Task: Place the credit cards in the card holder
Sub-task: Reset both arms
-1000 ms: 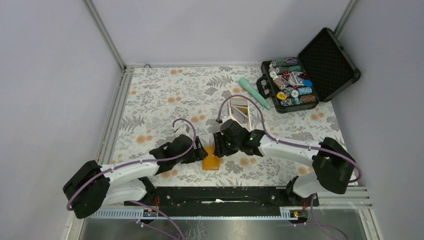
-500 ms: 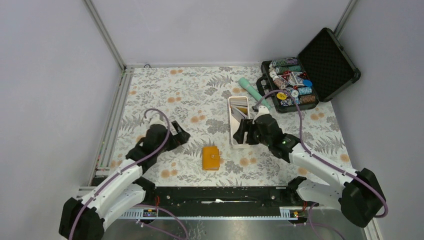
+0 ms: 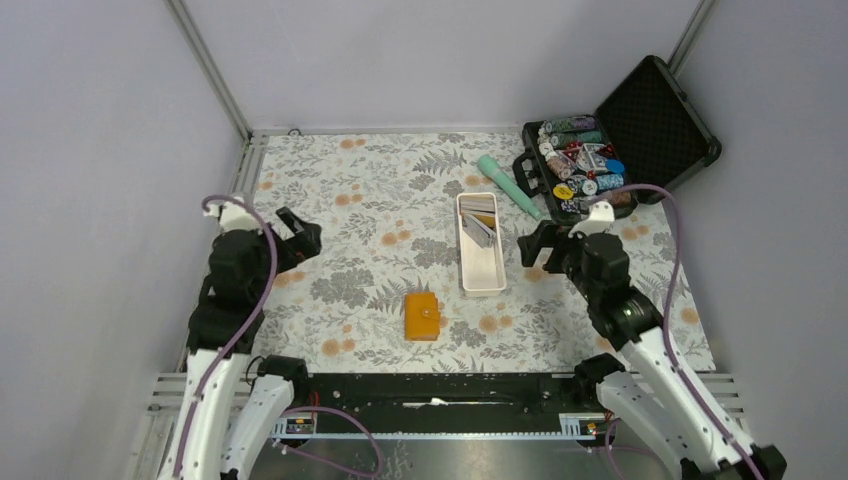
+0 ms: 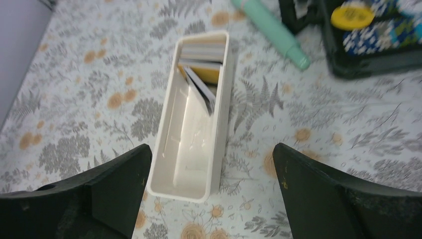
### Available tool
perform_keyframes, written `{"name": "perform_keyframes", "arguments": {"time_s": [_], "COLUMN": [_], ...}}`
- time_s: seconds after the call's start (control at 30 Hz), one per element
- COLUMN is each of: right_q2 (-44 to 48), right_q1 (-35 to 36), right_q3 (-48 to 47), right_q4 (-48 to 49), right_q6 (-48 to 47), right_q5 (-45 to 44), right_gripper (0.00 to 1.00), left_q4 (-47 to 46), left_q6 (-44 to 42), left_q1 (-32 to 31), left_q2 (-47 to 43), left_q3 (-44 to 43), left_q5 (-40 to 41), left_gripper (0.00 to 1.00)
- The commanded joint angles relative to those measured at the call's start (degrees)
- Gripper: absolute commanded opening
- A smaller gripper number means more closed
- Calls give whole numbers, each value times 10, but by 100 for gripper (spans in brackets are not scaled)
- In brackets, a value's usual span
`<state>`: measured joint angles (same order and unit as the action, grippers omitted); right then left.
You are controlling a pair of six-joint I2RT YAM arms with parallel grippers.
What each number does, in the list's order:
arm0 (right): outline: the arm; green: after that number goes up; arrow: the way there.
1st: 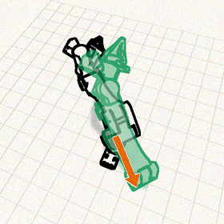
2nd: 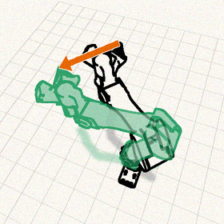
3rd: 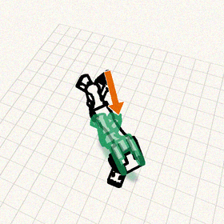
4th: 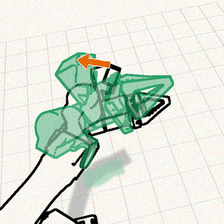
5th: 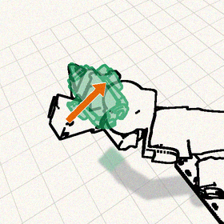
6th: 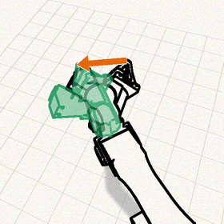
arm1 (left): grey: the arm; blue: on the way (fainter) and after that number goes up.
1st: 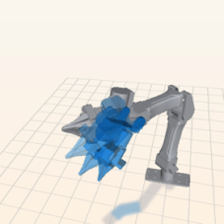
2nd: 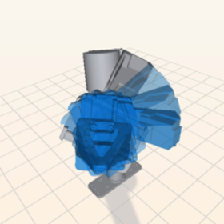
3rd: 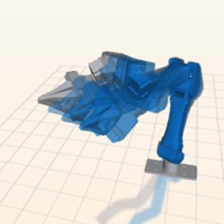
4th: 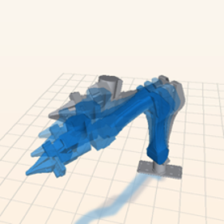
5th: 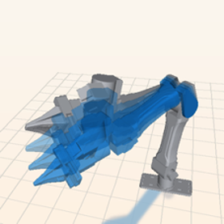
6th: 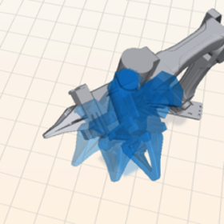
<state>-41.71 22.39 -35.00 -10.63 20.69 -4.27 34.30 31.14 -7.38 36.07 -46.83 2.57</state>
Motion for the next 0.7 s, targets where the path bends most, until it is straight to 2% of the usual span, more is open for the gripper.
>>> {"name": "perform_keyframes", "arguments": {"time_s": [0.0,0.13,0.23,0.67], "right_q2": [99,184,212,212], "right_q1": [-2,-2,-2,-2], "right_q3": [32,76,91,89], "right_q4": [46,76,82,82], "right_q6": [-61,-70,-68,-69], "right_q5": [-74,-101,-108,-109], "right_gripper": [100,100,100,100], "left_q4": [18,-1,-2,-2], "left_q6": [-107,-138,-142,-149], "left_q1": [3,3,3,3], "left_q2": [-73,-115,-128,-134], "left_q3": [-25,20,28,29], "left_q5": [85,110,112,102], "left_gripper": [99,99,99,99]}}
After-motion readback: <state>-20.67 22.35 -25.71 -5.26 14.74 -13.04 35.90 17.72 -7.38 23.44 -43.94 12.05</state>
